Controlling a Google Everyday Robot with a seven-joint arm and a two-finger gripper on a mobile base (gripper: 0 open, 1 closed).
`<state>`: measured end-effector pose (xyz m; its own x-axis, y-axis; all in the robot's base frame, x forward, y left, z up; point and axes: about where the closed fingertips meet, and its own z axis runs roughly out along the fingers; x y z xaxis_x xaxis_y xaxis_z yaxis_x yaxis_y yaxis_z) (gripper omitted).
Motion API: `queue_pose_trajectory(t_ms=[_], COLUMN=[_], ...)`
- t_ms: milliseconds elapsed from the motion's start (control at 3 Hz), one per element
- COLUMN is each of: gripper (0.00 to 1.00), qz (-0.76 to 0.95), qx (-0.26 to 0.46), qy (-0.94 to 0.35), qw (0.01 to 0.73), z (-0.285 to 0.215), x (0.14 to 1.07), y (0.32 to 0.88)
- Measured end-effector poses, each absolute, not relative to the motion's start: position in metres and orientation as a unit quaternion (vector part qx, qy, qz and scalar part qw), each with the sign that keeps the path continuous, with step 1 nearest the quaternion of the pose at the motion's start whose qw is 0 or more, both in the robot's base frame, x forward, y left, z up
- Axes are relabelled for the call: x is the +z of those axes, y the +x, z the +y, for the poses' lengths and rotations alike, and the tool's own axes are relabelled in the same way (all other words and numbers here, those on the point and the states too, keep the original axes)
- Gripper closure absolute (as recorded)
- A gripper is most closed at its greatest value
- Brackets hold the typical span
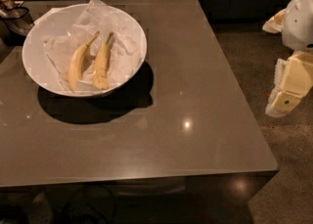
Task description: Pick banana from white bowl
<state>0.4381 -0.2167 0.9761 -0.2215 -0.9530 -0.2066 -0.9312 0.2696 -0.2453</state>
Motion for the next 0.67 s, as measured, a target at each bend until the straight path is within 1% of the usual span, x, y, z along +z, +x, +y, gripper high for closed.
queue_pose_trajectory(t_ms=[333, 667], gripper=[0.00, 0.00], qz=[0.781, 0.785], qx=[-0.034, -0.026], qy=[-0.603, -0.602], qw=[0.159, 0.143], z=[-0.2167, -0.2079], x=[0.9761, 0.9755], y=[0.4381, 0.4428])
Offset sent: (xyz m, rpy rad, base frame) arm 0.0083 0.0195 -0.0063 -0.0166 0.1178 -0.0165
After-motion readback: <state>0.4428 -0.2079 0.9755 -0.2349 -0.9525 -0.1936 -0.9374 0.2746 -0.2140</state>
